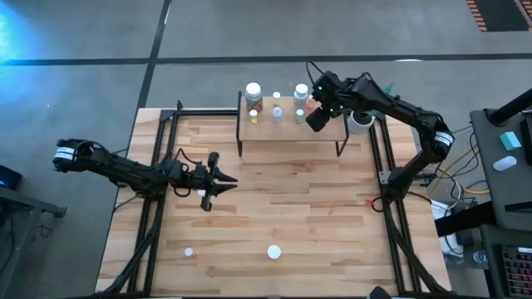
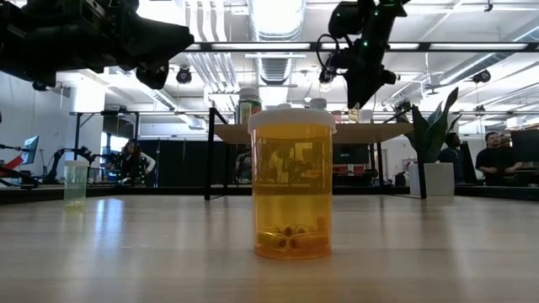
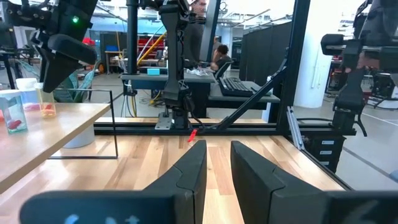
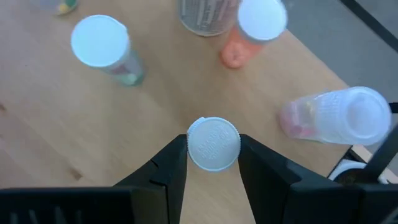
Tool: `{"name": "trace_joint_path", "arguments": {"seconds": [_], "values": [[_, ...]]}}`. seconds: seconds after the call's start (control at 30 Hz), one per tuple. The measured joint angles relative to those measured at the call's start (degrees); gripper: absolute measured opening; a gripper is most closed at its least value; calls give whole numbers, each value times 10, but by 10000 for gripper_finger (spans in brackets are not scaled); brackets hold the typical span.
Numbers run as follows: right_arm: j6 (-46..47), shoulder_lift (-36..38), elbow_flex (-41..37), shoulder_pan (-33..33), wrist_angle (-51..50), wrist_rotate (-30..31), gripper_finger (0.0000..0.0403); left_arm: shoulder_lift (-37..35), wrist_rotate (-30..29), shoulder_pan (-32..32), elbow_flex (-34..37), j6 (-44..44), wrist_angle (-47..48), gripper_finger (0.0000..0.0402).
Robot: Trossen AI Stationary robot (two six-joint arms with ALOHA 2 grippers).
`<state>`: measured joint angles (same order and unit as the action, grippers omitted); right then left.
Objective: Pick and place medicine bottles onto shelf by color
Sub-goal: Put the top pink pill bottle on the shelf, then put the orange pill bottle on the shelf
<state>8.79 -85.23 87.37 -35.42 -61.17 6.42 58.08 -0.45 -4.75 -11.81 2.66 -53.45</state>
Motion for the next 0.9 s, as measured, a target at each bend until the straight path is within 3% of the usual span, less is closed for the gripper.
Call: {"name": "trace_joint_path", "arguments": {"seconds": [0.3,0.9], "values": [[2,-5,0,-2,1,-5,136,0,0,0,0,0,1,54],[-24,5,10,-1,5,29,270,0,0,0,0,0,2,54]]}}
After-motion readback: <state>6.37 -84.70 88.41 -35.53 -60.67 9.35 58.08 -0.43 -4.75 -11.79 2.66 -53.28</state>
